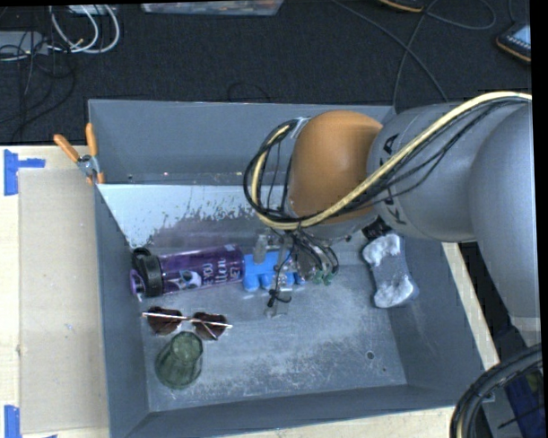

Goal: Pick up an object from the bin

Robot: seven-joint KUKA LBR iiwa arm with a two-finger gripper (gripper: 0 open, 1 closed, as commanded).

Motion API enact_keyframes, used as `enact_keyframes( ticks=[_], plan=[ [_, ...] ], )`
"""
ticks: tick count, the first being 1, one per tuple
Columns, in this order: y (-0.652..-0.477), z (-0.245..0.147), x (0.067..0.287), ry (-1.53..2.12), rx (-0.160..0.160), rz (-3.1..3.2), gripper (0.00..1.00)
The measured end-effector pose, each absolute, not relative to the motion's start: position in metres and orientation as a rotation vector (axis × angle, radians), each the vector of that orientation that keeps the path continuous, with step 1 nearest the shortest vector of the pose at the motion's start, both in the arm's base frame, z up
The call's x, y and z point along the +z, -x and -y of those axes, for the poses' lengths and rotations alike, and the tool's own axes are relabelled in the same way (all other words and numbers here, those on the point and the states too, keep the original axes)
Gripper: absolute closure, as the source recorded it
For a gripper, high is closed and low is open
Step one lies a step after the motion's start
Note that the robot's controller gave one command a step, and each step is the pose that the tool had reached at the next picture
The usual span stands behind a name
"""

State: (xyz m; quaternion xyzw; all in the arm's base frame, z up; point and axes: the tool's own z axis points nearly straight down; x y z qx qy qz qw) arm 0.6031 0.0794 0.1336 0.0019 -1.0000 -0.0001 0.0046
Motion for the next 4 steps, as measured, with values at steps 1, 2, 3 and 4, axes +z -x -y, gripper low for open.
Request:
enact_keyframes(
  ticks=[1,2,3,4],
  plan=[
    [-0.605,-0.079,0.138,-0.003,-0.001,3.14,0.0],
    [-0.585,-0.147,0.066,-0.069,-0.001,3.131,0.0],
    [-0.587,-0.166,0.152,0.031,-0.002,3.158,0.0],
    [-0.529,-0.227,0.103,-0.447,-0.003,3.113,0.0]
  ],
)
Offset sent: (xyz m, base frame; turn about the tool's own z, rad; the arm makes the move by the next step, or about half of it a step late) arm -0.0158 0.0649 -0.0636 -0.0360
